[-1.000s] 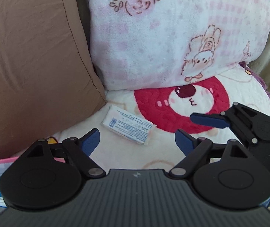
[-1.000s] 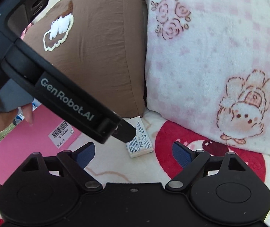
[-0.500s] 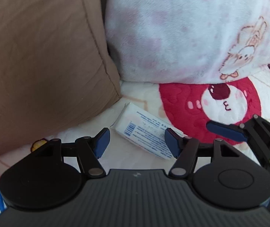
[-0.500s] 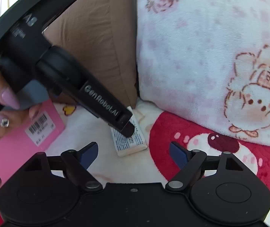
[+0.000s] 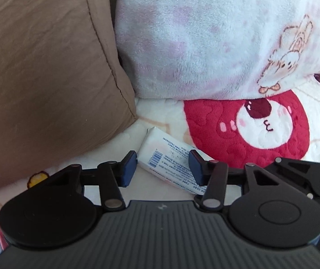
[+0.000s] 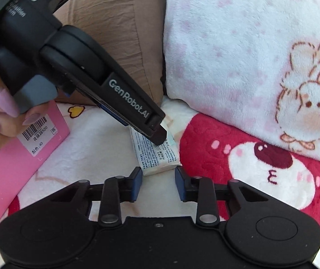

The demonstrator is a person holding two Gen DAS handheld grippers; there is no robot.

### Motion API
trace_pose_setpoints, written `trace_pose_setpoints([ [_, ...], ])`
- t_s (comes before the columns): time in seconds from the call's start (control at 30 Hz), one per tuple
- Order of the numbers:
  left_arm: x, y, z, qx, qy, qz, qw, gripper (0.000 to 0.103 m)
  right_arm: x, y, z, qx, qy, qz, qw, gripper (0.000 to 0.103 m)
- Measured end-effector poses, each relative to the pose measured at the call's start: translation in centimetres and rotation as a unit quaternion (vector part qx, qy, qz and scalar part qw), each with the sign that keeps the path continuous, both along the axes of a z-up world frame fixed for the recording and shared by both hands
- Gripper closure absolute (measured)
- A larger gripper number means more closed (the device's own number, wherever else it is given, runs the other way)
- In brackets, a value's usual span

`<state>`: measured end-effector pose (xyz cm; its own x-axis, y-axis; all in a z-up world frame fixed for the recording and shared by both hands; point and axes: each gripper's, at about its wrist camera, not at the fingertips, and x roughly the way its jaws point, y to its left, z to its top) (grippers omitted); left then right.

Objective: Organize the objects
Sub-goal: 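Lower the left tool onto the white packet and close on it, then lift the white packet with the left tool and carry it over the pink box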

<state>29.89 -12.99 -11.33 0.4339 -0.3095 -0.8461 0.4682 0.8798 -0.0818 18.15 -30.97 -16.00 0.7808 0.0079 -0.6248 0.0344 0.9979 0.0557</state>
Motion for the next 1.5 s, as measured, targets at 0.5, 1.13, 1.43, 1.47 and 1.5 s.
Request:
trace_pose_setpoints([
  [0.5,-1.4,0.7,-0.6,-0.071,0.079,0.062,0.9924,0.062,-1.5,-1.2,1.1,0.009,0.025,-0.001,1.0,0.076],
  [1.13,-3.0,1.4,-0.3,-0.144,0.041,0.075,0.9858,0.059,-1.2,-2.5,0.8,0.037,0.013,-0.041,0.998,0.048],
  [1.43,-2.6,1.7,-1.7,-0.17,0.067,0.109,0.977,0.07,-1.0,-3.5,-0.2,0.074,0.003,-0.04,0.996,0.047],
  [1.47,-2.7,1.6,-2.0,-0.17,0.067,0.113,0.9766,0.07,-1.0,-3.4,-0.3,0.072,0.003,-0.04,0.997,0.047],
  [1.5,-2.9,1.5,-2.0,-0.167,0.064,0.114,0.9772,0.07,-1.0,-3.2,-0.4,0.067,0.002,-0.041,0.997,0.047],
])
